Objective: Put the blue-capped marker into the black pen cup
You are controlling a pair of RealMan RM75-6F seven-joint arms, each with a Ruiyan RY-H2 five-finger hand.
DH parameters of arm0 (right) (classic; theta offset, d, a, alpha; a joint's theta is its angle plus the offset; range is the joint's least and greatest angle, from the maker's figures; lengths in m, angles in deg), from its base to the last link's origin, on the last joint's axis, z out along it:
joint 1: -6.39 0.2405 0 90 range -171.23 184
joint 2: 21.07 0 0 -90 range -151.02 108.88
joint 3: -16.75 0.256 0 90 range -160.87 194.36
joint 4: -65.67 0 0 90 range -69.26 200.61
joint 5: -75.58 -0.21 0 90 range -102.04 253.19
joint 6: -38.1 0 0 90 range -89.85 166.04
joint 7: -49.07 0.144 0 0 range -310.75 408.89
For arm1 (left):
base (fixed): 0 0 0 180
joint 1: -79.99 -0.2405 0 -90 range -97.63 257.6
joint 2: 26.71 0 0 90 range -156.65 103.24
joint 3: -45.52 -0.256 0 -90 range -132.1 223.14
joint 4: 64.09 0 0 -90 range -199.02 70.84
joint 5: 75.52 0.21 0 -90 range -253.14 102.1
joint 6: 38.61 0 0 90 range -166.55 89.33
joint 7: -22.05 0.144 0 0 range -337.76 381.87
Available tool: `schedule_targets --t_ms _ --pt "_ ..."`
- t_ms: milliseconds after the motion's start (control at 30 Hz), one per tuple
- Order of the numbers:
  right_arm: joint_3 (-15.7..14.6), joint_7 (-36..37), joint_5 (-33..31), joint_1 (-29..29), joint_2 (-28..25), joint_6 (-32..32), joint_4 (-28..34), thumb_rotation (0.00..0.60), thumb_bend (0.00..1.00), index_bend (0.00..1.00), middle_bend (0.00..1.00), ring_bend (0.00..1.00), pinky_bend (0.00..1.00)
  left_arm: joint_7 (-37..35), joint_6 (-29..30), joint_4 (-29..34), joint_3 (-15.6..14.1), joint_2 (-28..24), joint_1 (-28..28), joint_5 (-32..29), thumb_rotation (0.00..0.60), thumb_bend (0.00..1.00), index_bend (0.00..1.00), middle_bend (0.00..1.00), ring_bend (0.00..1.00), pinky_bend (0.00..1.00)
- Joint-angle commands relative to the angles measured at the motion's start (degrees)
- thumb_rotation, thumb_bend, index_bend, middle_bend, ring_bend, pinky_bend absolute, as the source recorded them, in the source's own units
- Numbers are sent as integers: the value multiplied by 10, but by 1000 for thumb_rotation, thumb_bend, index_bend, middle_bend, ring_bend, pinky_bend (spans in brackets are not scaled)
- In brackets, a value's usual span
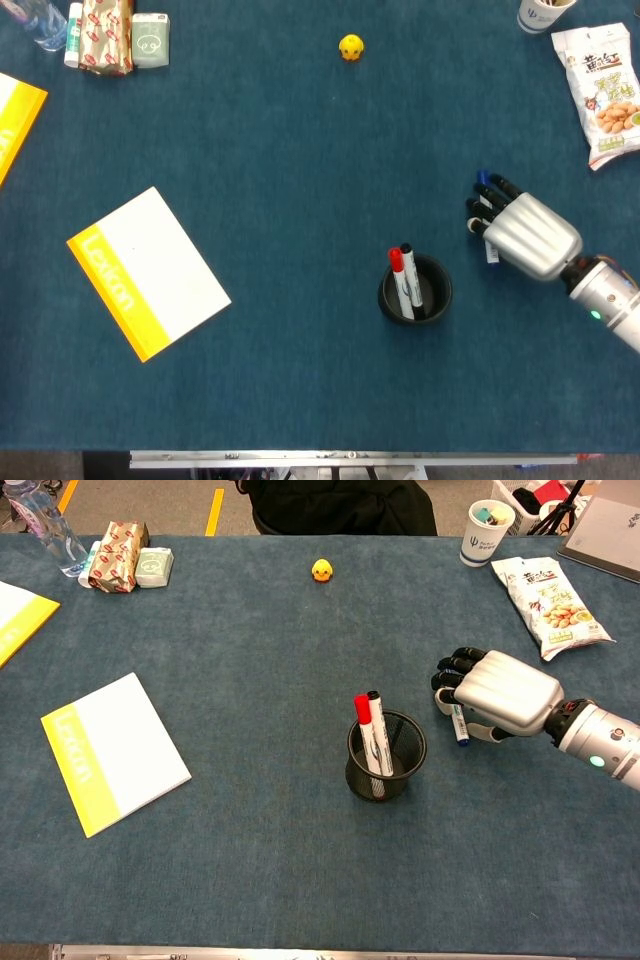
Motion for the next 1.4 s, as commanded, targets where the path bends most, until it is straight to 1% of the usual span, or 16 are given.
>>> schedule_targets --t_ms 33,667,867,1000,1133,1267,1400 --pt "-1 -1 0 0 0 0 -2 600 262 479 314 172 185 -1 0 -1 0 0 0 0 600 195 106 165 193 232" --pt "4 7 -12 -4 -5 6 -5 600 267 598 344 171 185 -3 -2 -4 0 3 0 0 600 196 106 165 193 232" --pt "17 18 -20 -9 -22 32 20 600 267 612 353 173 185 0 -5 -2 0 2 2 0 600 196 106 165 193 232" --pt "29 25 -22 -10 -51 56 66 600 268 618 360 179 185 3 -7 2 1 1 4 1 600 195 106 165 193 232" --pt "44 41 -20 -12 -94 90 146 600 268 635 372 183 185 6 -8 7 0 -2 6 5 600 195 106 165 193 232" --pt "49 89 -17 -14 -136 111 242 600 268 642 381 186 185 12 -9 15 0 -6 7 6 600 196 106 165 193 232" --pt "51 132 -3 -14 -169 132 318 600 268 653 388 190 185 18 -8 24 0 -10 7 8 600 196 106 165 193 232"
